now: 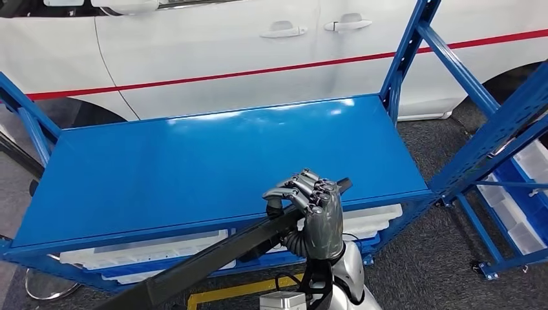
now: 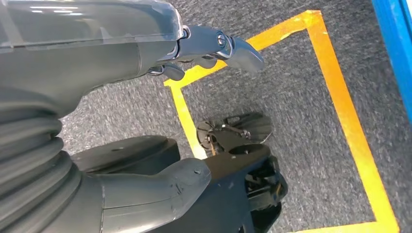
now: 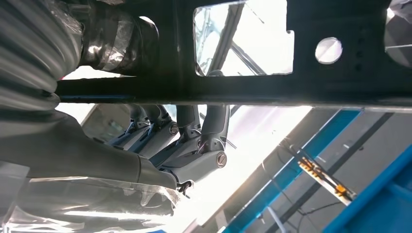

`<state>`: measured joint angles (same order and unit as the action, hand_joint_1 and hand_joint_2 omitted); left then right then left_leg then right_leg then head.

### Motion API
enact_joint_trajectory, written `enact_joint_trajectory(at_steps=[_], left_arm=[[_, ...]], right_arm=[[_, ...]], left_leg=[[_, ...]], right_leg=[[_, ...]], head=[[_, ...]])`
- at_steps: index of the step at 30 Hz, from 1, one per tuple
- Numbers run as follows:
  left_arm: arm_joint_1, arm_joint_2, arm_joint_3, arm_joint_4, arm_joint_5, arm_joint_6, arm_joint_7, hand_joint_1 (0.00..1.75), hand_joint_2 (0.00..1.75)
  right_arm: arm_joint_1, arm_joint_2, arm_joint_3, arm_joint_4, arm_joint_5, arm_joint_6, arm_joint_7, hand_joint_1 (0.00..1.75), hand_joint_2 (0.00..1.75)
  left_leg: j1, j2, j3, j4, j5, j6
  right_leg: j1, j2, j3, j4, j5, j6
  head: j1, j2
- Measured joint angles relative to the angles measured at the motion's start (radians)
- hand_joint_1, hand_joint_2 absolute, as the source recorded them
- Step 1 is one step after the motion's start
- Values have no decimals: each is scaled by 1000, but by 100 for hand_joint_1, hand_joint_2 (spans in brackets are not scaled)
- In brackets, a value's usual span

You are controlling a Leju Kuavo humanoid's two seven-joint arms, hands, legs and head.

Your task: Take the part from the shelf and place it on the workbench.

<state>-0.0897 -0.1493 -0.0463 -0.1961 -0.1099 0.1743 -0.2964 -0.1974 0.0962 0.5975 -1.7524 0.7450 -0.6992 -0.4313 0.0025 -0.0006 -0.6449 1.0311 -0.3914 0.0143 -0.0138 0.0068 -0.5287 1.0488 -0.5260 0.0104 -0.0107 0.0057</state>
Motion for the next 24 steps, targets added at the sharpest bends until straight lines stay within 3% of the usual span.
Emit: enact_joint_trajectory(at_steps=[2, 3, 5, 7, 8, 9, 11, 13, 14, 15, 17, 18, 19, 21, 22, 23, 24], left_arm=[[1, 1, 1, 0, 1, 0, 0, 0, 175], [2, 1, 2, 0, 2, 1, -1, 0, 175], [2, 2, 5, 0, 7, 1, -5, 0, 175], [1, 2, 9, 0, 15, 1, -10, 0, 175], [1, 2, 12, 0, 19, 0, -12, 0, 175], [1, 1, 14, 0, 23, 0, -13, 0, 175], [1, 1, 20, 0, 26, 0, -15, 0, 175], [0, 2, 23, 0, 26, 0, -17, 0, 175], [-1, 2, 24, 0, 25, 0, -17, 0, 175], [-1, 1, 25, 0, 22, 0, -17, 0, 175], [0, 1, 25, 0, 17, 0, -15, 0, 175], [0, 0, 25, 0, 15, 0, -13, 0, 175], [-1, 0, 25, 0, 14, 0, -11, 0, 175], [-4, -2, 25, 0, 11, 0, -7, 0, 175], [-4, -2, 25, 0, 8, 0, -6, 0, 175], [-5, -2, 25, 0, 6, -1, -6, 0, 175], [-5, -3, 25, 0, 2, -3, -6, 0, 175]], right_arm=[[-6, -2, 4, 5, -2, 0, 2, 175, 175], [-9, -2, 8, 7, -3, 0, 3, 175, 175], [-18, -4, 19, 12, -6, 1, 7, 175, 175], [-24, -7, 31, 18, -8, 2, 11, 175, 175], [-27, -9, 37, 21, -8, 2, 13, 175, 175], [-28, -11, 43, 25, -9, 2, 14, 175, 175], [-32, -14, 51, 30, -10, 2, 15, 175, 175], [-34, -15, 57, 32, -9, 2, 13, 175, 175], [-36, -16, 58, 33, -7, 2, 10, 175, 175], [-37, -17, 59, 34, -4, 2, 6, 175, 175], [-40, -19, 59, 36, 8, 2, 2, 175, 175], [-41, -20, 59, 37, 13, 2, 2, 175, 175], [-41, -21, 60, 39, 17, 2, 2, 175, 175], [-42, -24, 60, 42, 19, 2, 2, 175, 175], [-42, -26, 60, 43, 20, 2, 2, 175, 175], [-41, -28, 60, 45, 22, 2, 2, 175, 175], [-41, -30, 60, 45, 26, 2, 1, 175, 175]], left_leg=[[2, -2, -9, 4, 2, -13], [4, -3, -18, 21, -20, -19], [9, -3, -48, 110, -110, -29], [10, -3, -72, 230, -190, -36], [10, -3, -70, 266, -199, -37], [10, -3, -50, 271, -187, -36], [8, -3, 37, 182, -138, -27], [2, -4, 140, 37, -131, -13], [-2, -4, 169, -12, -138, -7], [-6, -4, 180, -38, -143, -2], [-7, -1, 174, -53, -124, 7], [-4, 1, 167, -58, -110, 14], [-1, 5, 158, -64, -96, 22], [0, 8, 131, -64, -71, 33], [-1, 9, 115, -62, -60, 34], [-1, 11, 98, -58, -49, 33], [-1, 12, 81, -53, -40, 31]], right_leg=[[-2, -2, -11, -7, 12, -17], [-3, -4, -20, -9, 22, -26], [-5, -7, -43, -12, 43, -38], [-3, -9, -69, -11, 63, -41], [-2, -10, -83, -10, 72, -41], [-1, -11, -97, -8, 82, -41], [1, -11, -120, -5, 100, -38], [3, -11, -133, -4, 117, -30], [2, -12, -135, -6, 125, -25], [1, -13, -136, -10, 135, -18], [-1, -12, -137, -18, 148, -4], [0, -11, -142, -9, 132, 0], [1, -9, -151, 15, 99, 4], [0, -8, -177, 118, -8, 8], [0, -8, -188, 180, -46, 11], [-1, -8, -192, 230, -62, 13], [-2, -8, -185, 255, -52, 16]], head=[[0, 0], [0, 0], [0, 0], [0, 0], [0, 0], [0, 0], [0, 0], [0, 0], [0, 0], [0, 0], [0, 0], [0, 0], [0, 0], [0, 0], [0, 0], [0, 0], [0, 0]])
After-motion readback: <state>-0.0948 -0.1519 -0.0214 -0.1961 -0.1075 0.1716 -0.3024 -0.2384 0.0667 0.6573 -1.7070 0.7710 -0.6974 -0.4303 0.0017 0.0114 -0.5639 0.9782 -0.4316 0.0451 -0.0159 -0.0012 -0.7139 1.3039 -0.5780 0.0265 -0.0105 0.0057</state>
